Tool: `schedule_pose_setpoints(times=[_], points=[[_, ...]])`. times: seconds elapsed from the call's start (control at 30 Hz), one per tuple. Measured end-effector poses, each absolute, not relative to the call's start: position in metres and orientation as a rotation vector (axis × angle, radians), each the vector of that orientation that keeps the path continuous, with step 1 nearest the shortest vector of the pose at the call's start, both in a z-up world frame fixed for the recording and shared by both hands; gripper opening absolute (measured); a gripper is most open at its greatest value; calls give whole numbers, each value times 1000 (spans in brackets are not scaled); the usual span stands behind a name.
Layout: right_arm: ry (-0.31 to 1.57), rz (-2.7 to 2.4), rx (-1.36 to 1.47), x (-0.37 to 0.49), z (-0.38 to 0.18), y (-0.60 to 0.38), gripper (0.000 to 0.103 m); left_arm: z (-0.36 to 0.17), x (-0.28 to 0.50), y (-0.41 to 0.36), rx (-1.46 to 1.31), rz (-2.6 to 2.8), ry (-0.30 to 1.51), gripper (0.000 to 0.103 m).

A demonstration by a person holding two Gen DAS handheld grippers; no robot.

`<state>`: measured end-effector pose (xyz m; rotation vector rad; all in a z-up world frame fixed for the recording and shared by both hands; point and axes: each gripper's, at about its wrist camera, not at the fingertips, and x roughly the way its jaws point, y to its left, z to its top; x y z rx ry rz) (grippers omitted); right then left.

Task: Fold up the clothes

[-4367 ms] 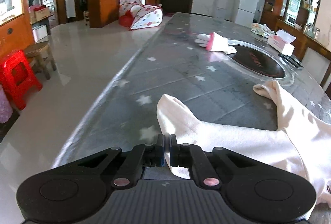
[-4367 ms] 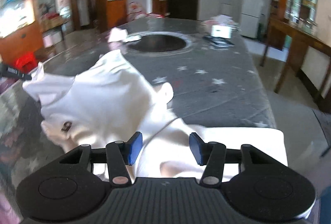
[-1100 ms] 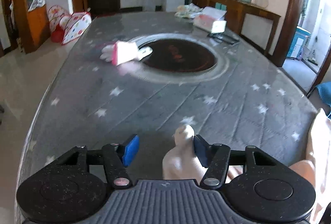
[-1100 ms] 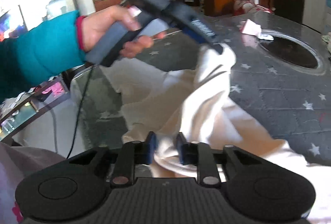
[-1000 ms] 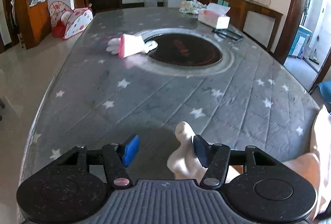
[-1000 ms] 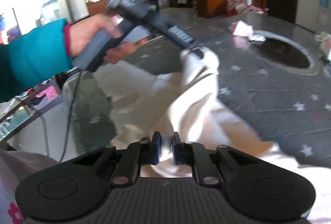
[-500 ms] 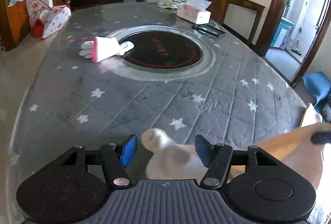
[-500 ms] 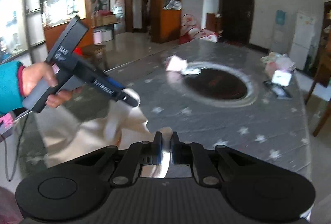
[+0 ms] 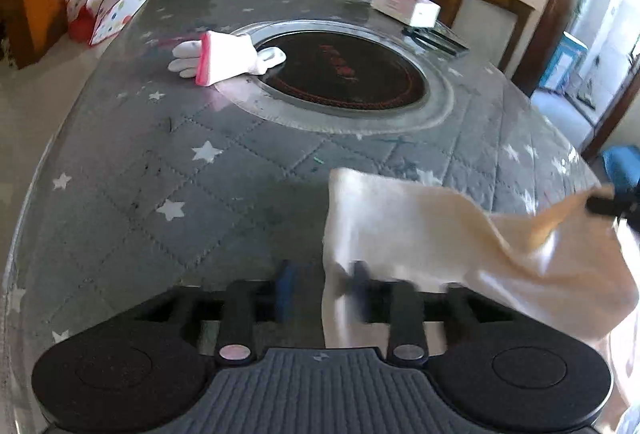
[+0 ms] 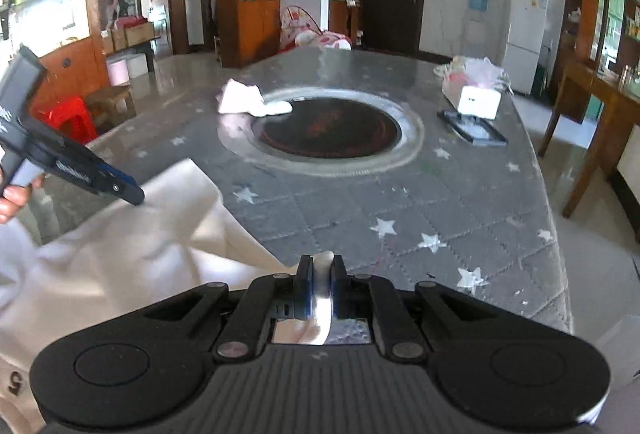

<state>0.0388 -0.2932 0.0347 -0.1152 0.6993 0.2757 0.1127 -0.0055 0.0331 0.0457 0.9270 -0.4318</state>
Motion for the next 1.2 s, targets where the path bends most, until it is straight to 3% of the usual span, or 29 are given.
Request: schedule_pose_setpoints(times=[0.17, 0.33, 0.43, 0.47, 0.7, 0.8, 0.97, 1.2], points=[[739, 261, -105, 53, 23, -299, 7, 36, 130, -20, 25, -421, 901, 58], [747, 244, -94, 63, 22, -304, 7, 26, 146, -37, 58, -412, 870, 54], [728, 240, -96, 70, 25, -306, 7, 26, 145, -42, 104, -417, 825, 15], [718, 237, -97, 73, 27, -305, 7, 28, 143, -40, 103, -405, 813, 10], [656, 227, -76, 103, 31, -295, 7, 36, 143, -19, 97, -286, 740, 9], [690, 190, -75, 125, 20, -289, 12, 28, 151, -13, 79, -245, 765, 9], [688, 153, -77, 129, 14, -291, 16, 22, 154, -2, 33, -218, 777, 23], [692, 283, -128, 119, 11, -261, 16, 22, 154, 1, 33, -202, 772, 29]])
